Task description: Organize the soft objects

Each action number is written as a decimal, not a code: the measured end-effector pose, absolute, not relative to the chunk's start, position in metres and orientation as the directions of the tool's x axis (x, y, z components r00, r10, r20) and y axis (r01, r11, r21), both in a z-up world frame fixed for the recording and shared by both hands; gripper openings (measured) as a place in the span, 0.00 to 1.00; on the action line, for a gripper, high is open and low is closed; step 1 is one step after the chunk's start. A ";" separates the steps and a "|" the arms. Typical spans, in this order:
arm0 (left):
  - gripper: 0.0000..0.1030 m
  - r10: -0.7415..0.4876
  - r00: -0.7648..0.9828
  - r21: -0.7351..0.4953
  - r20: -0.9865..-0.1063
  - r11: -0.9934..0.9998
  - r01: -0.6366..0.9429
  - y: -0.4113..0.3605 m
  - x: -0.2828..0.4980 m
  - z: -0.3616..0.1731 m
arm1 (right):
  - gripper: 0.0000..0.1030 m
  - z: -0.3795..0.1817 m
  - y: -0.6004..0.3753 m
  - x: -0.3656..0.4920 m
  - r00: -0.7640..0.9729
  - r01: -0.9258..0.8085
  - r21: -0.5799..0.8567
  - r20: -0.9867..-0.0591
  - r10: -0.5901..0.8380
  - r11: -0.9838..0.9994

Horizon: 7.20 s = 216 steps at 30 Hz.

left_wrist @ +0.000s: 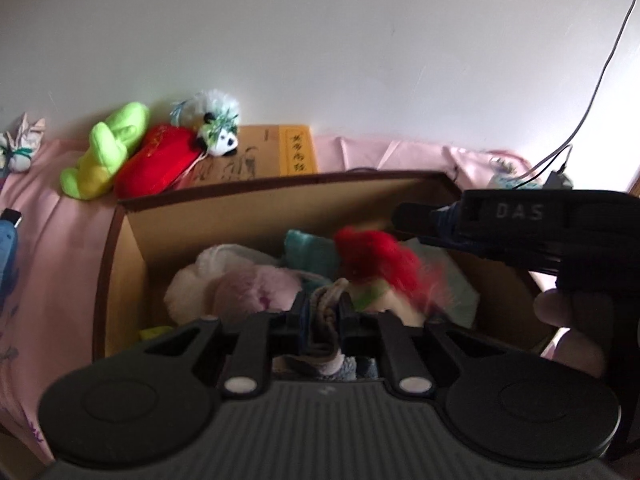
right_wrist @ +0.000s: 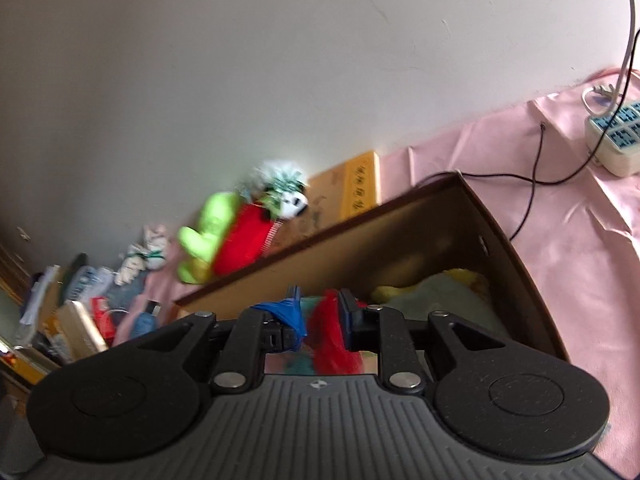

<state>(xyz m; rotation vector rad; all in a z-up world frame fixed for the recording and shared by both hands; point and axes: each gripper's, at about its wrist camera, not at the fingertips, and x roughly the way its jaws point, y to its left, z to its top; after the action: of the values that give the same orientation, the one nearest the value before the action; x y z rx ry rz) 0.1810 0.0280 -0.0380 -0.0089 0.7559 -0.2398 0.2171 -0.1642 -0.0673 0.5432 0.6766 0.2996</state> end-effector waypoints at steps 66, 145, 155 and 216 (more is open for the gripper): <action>0.63 0.251 0.619 0.182 -0.745 0.968 -0.174 -0.063 -0.005 -0.014 | 0.10 -0.012 -0.264 0.011 0.735 -0.336 0.234 -0.540 0.410 0.912; 0.63 0.165 0.721 0.201 -0.673 0.979 -0.036 0.023 0.120 0.038 | 0.13 0.019 -0.163 0.139 0.769 -0.005 0.155 -0.631 0.103 0.988; 0.66 0.178 0.672 0.197 -0.718 0.979 -0.048 0.012 0.125 0.022 | 0.14 0.008 -0.169 0.139 0.767 -0.049 0.177 -0.623 0.151 0.983; 0.68 0.147 0.656 0.154 -0.741 0.987 -0.047 0.021 0.106 -0.003 | 0.15 -0.004 -0.170 0.117 0.743 -0.014 0.149 -0.660 0.110 0.989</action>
<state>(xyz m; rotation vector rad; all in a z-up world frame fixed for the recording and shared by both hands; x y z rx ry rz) 0.1061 0.0211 -0.0032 0.1255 0.8494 0.1101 0.1165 -0.1697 -0.0041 0.1382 0.7301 0.0681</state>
